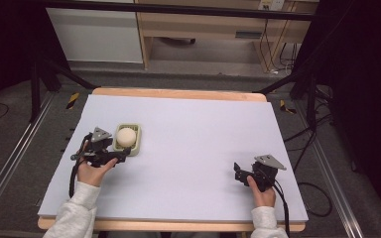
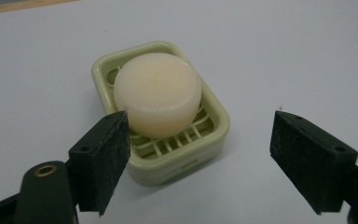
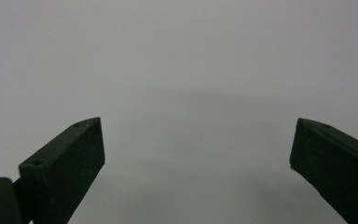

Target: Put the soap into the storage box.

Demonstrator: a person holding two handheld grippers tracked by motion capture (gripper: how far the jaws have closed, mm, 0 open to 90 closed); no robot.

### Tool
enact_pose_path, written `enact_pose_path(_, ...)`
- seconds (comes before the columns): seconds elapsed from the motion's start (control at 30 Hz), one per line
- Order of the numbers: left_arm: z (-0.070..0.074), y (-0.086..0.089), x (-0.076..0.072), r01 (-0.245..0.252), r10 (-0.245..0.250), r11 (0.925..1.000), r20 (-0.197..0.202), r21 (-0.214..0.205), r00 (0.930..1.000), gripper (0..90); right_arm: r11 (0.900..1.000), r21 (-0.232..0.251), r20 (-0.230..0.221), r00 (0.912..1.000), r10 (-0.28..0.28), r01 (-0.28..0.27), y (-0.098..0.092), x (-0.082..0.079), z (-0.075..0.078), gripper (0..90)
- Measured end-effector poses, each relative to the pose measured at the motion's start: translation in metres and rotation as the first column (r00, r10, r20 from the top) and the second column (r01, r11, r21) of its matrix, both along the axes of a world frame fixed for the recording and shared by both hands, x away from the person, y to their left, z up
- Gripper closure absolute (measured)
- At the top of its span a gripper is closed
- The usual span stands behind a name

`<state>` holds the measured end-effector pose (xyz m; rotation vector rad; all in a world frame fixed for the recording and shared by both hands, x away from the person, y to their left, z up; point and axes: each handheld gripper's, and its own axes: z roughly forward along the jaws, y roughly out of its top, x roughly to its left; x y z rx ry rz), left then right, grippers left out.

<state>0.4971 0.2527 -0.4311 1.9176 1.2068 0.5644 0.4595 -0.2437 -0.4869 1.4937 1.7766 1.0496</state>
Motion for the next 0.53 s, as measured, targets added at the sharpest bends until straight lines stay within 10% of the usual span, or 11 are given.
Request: enact_pose_path(0.53,-0.019,0.024,-0.033,-0.037,0.037,0.9993,0.0,-0.01,0.9993,25.2,1.0,0.004,-0.002,1.0,-0.005,0.005,0.0,0.0,0.0,3.5)
